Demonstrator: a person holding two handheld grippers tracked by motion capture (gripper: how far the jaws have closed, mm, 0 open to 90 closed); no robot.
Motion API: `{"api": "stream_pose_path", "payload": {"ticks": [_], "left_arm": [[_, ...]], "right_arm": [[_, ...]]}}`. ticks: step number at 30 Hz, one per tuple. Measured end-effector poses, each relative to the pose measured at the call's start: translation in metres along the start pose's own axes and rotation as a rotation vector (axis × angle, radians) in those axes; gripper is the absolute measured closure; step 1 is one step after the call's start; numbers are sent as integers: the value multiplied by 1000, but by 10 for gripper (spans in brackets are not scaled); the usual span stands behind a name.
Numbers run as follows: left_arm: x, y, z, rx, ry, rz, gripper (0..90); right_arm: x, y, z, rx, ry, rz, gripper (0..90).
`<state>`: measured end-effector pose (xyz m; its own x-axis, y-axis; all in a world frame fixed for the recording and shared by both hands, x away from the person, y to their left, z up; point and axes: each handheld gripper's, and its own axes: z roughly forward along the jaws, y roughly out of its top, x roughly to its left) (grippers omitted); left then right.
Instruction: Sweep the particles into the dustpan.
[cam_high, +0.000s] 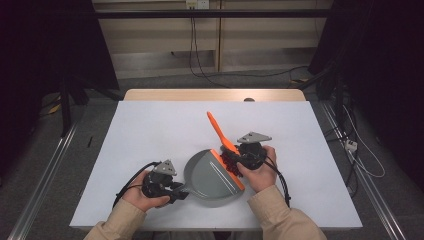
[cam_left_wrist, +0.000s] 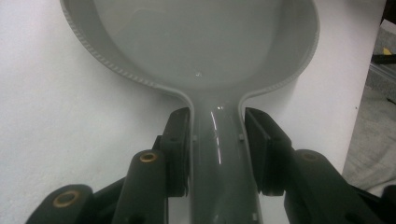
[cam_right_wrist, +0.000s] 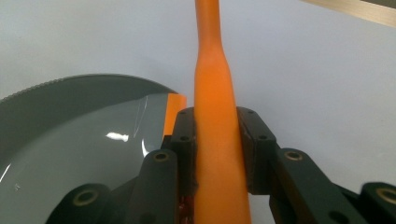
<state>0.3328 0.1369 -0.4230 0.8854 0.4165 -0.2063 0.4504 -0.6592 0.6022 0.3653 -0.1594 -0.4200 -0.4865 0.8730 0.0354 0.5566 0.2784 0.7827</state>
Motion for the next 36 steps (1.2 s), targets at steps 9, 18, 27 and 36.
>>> {"api": "stream_pose_path", "payload": {"ticks": [9,18,27,36], "left_arm": [[0,0,1,-2,-3,-7,627],[1,0,1,-5,-7,-15,628],[2,-1,0,-10,-6,-22,629],[4,-2,-1,-11,1,-29,629]], "right_arm": [[9,1,2,-7,19,18,713],[17,3,4,-8,20,36,714],[23,6,4,-20,27,30,715],[37,13,0,-73,128,51,717]]}}
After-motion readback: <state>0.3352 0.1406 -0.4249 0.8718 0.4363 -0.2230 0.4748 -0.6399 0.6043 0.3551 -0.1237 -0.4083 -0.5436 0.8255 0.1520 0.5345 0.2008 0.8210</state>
